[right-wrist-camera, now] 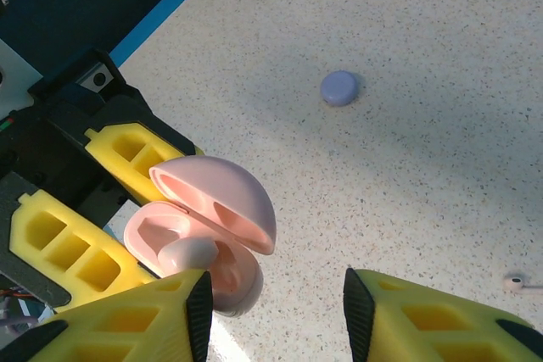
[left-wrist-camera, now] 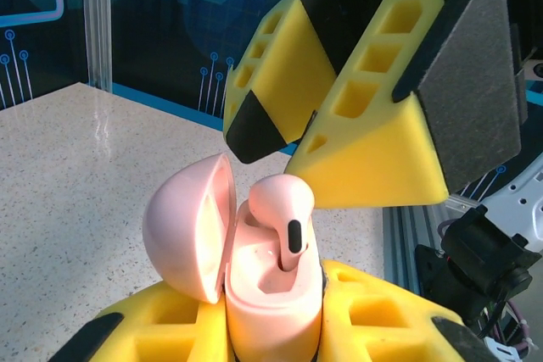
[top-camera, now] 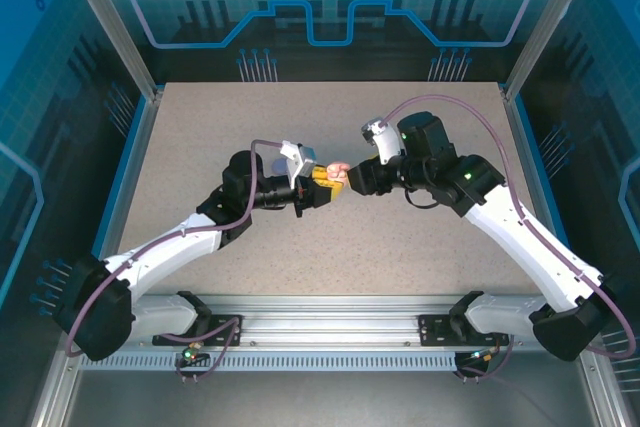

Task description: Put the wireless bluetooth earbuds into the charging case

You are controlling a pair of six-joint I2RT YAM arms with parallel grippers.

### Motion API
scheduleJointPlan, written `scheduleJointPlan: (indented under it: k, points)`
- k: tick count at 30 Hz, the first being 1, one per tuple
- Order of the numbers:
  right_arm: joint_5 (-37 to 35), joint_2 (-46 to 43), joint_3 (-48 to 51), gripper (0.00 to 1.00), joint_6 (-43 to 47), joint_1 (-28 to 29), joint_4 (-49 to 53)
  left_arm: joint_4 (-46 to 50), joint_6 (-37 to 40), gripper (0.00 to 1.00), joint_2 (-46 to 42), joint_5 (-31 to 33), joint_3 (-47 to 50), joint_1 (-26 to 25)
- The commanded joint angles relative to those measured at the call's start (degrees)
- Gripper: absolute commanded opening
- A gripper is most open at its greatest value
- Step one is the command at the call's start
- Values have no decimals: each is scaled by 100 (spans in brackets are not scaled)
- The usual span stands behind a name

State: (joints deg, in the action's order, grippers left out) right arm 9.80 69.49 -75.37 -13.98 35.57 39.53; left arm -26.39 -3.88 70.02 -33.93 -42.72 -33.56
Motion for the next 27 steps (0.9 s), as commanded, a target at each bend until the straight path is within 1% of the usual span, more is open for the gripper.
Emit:
scheduleJointPlan:
  k: [1, 6, 14, 23, 27]
  points:
    - [-14, 31, -162, 47, 88, -24, 187, -42, 175, 7, -129, -68, -226, -52]
    - [67, 103, -228, 47, 135, -23, 204, -15, 186, 7, -112, -230, -236, -51]
    - [421, 290, -480, 48, 420, -15, 480, 130, 230, 7, -28, -530, -346, -52]
    - [103, 379, -582, 52, 539, 2, 709, 196, 230, 7, 67, -680, -441, -51]
    - [49, 423, -649, 52, 592, 45, 801, 247, 259, 7, 82, -698, -474, -47]
